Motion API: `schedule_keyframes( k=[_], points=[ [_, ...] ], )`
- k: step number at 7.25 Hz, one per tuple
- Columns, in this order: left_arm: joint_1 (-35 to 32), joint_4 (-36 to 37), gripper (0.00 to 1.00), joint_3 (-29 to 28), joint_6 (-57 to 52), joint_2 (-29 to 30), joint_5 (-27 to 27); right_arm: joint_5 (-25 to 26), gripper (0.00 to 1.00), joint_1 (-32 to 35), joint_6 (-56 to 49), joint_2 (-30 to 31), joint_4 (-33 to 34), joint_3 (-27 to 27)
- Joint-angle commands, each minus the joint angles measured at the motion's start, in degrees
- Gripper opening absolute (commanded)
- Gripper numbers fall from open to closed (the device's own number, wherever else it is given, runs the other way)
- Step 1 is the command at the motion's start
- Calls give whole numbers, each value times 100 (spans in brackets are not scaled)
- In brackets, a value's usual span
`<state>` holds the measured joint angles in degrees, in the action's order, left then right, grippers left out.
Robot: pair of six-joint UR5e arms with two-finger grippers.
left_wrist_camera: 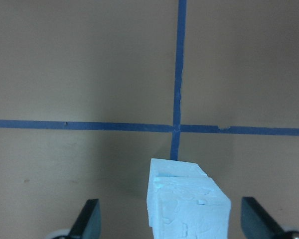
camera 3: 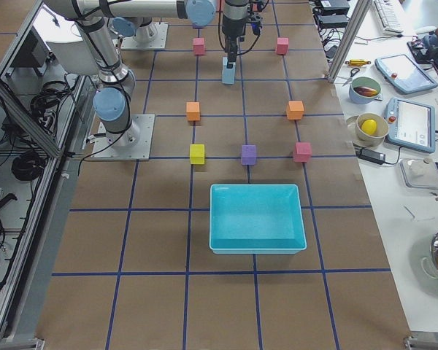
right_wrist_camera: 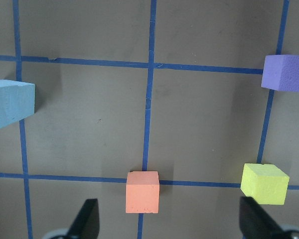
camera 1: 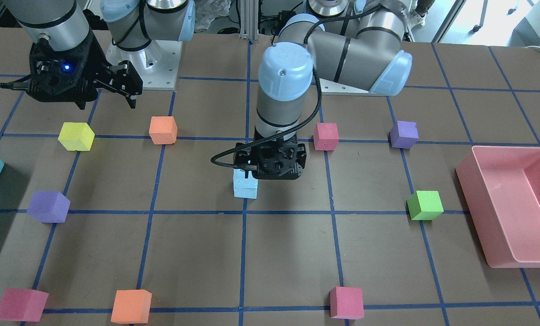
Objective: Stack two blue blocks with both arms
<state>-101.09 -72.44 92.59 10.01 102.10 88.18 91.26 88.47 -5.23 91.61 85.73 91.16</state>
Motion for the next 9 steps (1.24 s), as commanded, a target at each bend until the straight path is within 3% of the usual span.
schedule_keyframes(
  k=[1, 4, 9],
  points=[
    [720, -1075, 100, -502, -876, -427, -11, 14, 100, -5, 4, -3, 14, -2],
    [1327, -2331, 100, -1294, -1045, -718, -107, -65, 100, 3, 22, 6, 14, -37],
    [1338, -2179, 100, -1217, -1054, -754, -46, -29, 100, -6, 13, -3, 14, -11]
  ],
)
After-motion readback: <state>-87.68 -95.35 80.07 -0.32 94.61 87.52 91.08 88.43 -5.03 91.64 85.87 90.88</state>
